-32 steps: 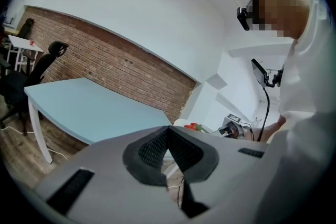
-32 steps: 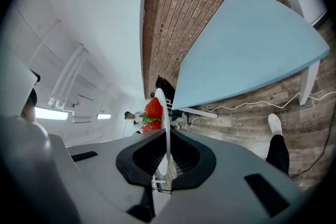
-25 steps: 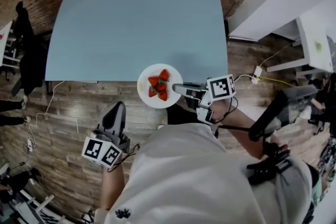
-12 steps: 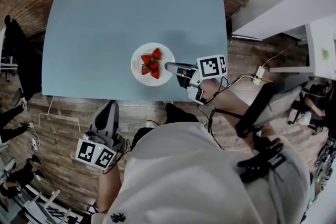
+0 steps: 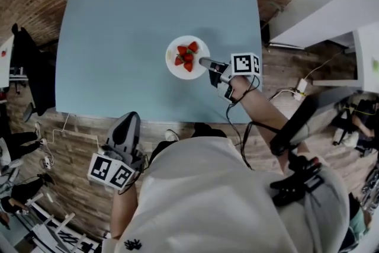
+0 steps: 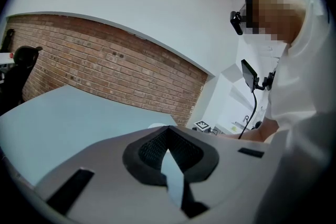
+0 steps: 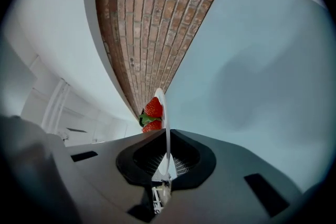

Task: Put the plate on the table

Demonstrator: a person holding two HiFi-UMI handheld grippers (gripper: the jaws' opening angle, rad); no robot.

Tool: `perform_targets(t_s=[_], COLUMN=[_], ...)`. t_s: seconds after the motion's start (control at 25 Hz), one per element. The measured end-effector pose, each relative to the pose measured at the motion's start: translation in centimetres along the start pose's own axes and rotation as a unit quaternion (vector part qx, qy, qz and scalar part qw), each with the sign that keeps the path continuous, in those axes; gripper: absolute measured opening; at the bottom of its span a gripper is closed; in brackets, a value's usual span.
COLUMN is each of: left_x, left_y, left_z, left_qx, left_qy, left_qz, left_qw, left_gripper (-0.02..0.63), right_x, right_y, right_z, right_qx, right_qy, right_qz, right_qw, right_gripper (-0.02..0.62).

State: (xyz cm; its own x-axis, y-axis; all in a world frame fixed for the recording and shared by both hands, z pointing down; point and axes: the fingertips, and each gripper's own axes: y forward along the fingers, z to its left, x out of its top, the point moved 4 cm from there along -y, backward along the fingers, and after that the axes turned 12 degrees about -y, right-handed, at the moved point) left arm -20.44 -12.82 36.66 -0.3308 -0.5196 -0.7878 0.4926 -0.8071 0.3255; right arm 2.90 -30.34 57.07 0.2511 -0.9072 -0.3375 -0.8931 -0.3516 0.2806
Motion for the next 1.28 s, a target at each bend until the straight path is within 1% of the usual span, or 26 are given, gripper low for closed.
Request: perform_targets(t_s=[0.08,0.2,0.36,0.52,0.64,0.76,0.92,1.12,1.28], left_x=[0.1,0.2,0.5,1.1,1.4,1.7,2.0,2.0,2.1], left_y=[0.2,0.8,1.7,1.8,1.5,1.1,0.7,0.5,0.3], left_z=[0.0,0.0,0.0,0.5,1.1,1.9,2.8,3.3,3.8], left_qx=[-0.001,-0.003,-0.008,0.001,0.011,0.021,0.027,0.029,0.030], left_qy=[0.001,0.005,0.012,0.019,0.015,0.010,0.004,-0.001,-0.003], left_qz=[0.006,0.014,0.023,0.023,0.019,0.016,0.014,0.012,0.011], left_qw=[1.0000,0.9999,0.9996,0.9996,0.9996,0.9996,0.9995,0.9995,0.9995], left_gripper=[0.002,0.002,0.002,0.002,0.002,0.002,0.002,0.002,0.002], right_x=[1.0,2.3,3.8,4.9,5.5,5.8,6.6,6.9,7.1], right_y=[0.5,1.1,2.5,4.2,5.4,6.5,7.9,8.8,9.3], right_z=[-1.8,-3.9,-6.3,-8.4,-10.4,-11.3,-12.3,-13.5,-13.5], right_qx=[-0.006,-0.025,-0.025,-0.029,-0.035,-0.054,-0.061,-0.076,-0.085], right_qy=[0.003,0.029,0.046,0.053,0.055,0.067,0.064,0.073,0.079], right_qz=[-0.015,-0.030,-0.051,-0.056,-0.054,-0.047,-0.046,-0.048,-0.049], right_qw=[1.000,0.999,0.997,0.997,0.996,0.995,0.995,0.993,0.992], right_gripper=[0.025,0.025,0.025,0.025,0.025,0.025,0.025,0.025,0.025])
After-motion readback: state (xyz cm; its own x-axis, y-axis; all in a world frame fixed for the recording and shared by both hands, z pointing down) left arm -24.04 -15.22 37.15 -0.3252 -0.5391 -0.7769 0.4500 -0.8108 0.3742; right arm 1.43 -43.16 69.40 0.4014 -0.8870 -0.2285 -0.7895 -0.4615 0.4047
